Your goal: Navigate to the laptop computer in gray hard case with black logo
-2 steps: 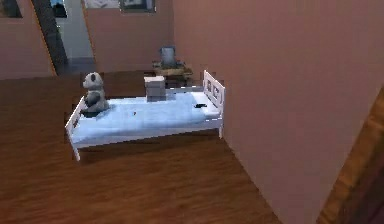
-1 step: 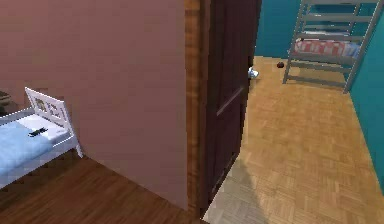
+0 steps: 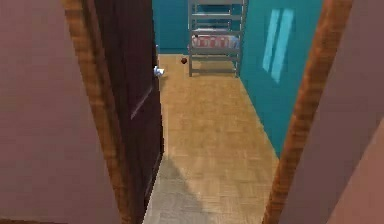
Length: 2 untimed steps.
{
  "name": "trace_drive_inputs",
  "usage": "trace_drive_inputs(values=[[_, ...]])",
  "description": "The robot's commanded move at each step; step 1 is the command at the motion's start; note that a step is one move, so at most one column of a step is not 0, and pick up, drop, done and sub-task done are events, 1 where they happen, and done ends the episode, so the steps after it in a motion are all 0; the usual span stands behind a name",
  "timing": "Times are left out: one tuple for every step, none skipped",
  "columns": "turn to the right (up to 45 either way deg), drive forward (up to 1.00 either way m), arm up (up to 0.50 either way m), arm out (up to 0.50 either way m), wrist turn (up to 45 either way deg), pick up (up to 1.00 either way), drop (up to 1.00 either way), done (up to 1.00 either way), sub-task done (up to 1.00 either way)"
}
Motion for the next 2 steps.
trace_drive_inputs(values=[[0.0, 0.70, 0.00, 0.00, 0.0, 0.00, 0.00, 0.00, 0.00], [12.0, 0.00, 0.00, 0.00, 0.0, 0.00, 0.00, 0.00, 0.00]])
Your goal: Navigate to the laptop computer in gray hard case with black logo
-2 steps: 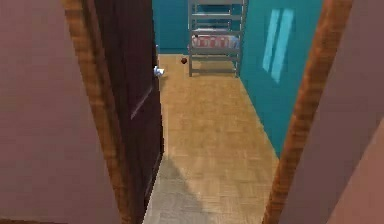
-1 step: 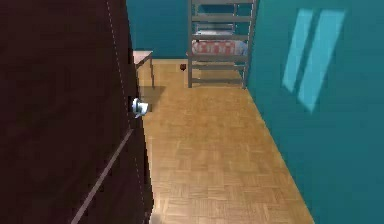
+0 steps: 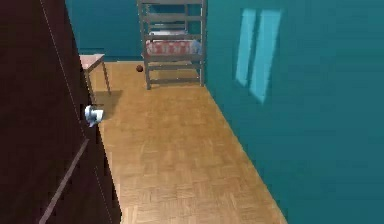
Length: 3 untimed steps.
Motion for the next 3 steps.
trace_drive_inputs(values=[[0.0, 1.00, 0.00, 0.00, 0.0, 0.00, 0.00, 0.00, 0.00], [0.0, 0.05, 0.00, 0.00, 0.0, 0.00, 0.00, 0.00, 0.00], [-36.0, 0.00, 0.00, 0.00, 0.0, 0.00, 0.00, 0.00, 0.00]])
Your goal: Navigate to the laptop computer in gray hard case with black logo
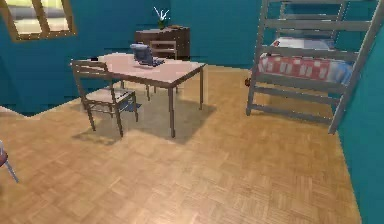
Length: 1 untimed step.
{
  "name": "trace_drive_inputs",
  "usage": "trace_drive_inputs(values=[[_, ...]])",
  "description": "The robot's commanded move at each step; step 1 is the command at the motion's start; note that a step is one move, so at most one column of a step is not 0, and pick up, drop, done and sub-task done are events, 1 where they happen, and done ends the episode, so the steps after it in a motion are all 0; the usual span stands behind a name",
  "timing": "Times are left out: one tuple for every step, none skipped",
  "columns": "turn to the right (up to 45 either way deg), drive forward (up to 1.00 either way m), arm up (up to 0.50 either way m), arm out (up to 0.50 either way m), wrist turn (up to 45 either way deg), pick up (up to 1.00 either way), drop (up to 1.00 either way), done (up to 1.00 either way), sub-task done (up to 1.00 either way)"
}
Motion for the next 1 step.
trace_drive_inputs(values=[[0.0, 1.00, 0.00, 0.00, 0.0, 0.00, 0.00, 0.00, 0.00]])
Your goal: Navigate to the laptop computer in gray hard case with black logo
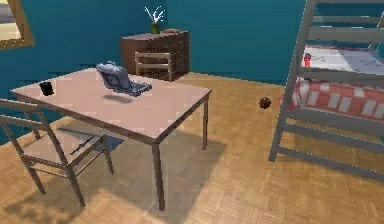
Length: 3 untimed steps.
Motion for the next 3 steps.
trace_drive_inputs(values=[[-6.0, 0.00, 0.00, 0.00, 0.0, 0.00, 0.00, 0.00, 0.00], [0.0, 0.75, 0.00, 0.00, 0.0, 0.00, 0.00, 0.00, 0.00], [-18.0, 0.00, 0.00, 0.00, 0.0, 0.00, 0.00, 0.00, 0.00]])
